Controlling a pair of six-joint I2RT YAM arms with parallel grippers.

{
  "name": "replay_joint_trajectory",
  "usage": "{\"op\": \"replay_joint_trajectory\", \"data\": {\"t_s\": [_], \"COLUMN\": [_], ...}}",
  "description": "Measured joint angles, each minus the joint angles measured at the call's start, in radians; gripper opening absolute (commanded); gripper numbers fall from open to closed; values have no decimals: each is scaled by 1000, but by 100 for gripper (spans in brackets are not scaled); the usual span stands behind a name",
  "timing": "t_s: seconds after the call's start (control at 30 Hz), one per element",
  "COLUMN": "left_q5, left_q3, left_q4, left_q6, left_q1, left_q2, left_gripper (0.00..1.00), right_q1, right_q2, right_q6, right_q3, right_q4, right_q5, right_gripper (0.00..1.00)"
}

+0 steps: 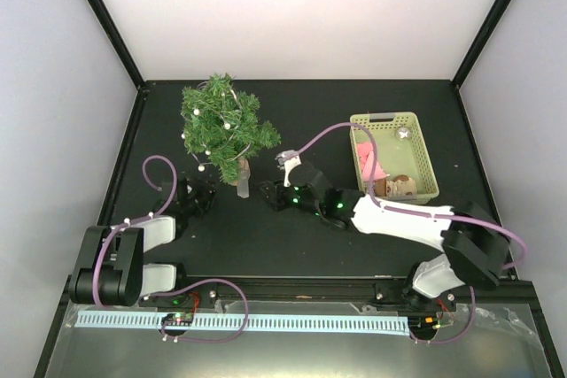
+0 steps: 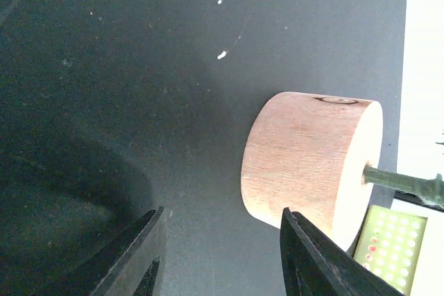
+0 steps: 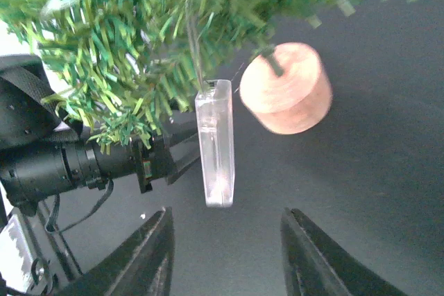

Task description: Decorate the small christmas tree

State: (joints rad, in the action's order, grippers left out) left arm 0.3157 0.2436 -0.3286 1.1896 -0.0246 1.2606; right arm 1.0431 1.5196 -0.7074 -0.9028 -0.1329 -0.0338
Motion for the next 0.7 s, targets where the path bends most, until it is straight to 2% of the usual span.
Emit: {"op": "replay_joint_trajectory", "data": {"t_s": [0.03, 0.13, 0.17, 0.2, 0.37, 0.7], "left_q5": [0, 3, 3, 4, 6, -10], "left_q3": [-2, -1, -1, -1, 10, 94], "left_q4": [-7, -48, -70, -92, -209, -317], "left_q6": [0, 1, 0, 0, 0, 16], "left_q1": [-3, -11, -14, -17, -53, -196], "left_q2": [9, 54, 67, 80, 168, 311], "left_gripper": [46, 46, 45, 45, 43, 42], "right_q1": [0, 0, -1, -1, -3, -5], "right_q2": [-33, -153, -189, -226, -376, -472], "right_q6": [18, 79, 90, 103, 161, 212], "right_q3": [15, 58, 67, 77, 124, 194], "right_q4": [16, 55, 64, 71, 87, 162], "right_q5": [-22, -94, -115, -136, -216, -296], "right_gripper": [51, 74, 92, 99, 100, 100]}}
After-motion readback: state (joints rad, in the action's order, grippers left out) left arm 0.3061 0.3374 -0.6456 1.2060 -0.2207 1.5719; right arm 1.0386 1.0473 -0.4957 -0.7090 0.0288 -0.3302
